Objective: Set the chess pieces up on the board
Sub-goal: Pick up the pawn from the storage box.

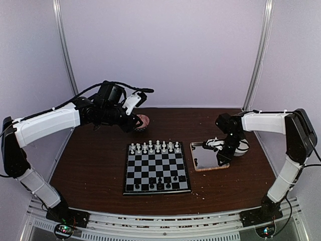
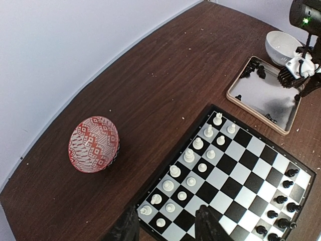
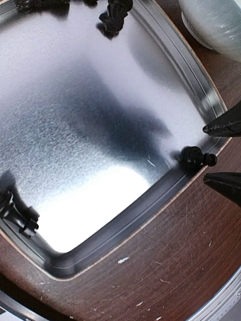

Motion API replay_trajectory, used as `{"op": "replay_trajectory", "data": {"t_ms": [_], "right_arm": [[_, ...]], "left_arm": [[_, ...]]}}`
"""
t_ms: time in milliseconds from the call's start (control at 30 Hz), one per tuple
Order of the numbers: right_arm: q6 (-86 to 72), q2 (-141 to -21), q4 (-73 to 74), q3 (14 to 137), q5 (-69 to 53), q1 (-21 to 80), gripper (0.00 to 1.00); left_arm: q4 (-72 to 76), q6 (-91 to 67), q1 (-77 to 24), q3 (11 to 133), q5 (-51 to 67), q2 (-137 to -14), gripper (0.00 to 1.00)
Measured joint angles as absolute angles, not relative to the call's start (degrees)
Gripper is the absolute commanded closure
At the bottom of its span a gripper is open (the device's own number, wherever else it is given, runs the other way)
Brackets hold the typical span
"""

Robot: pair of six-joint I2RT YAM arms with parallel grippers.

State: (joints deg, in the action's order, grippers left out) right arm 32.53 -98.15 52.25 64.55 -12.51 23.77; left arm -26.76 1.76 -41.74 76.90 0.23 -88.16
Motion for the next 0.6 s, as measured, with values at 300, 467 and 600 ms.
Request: {"op": "replay_trajectory", "data": {"t_ms": [300,467,600], "right_arm": [[31.5,-100.0,52.0,65.2,-11.6,23.8,0.75],[31.5,-100.0,52.0,65.2,-11.6,23.8,0.75],[31.5,-100.0,52.1,65.2,-12.0,23.7,0.73]], "left_arm": [[-26.8,1.8,-41.7,76.9,0.4,-88.2,0.61],[-26.8,1.8,-41.7,76.9,0.6,-88.2,0.61],[-26.8,1.8,-41.7,76.9,0.8,-88.2,0.61]]}}
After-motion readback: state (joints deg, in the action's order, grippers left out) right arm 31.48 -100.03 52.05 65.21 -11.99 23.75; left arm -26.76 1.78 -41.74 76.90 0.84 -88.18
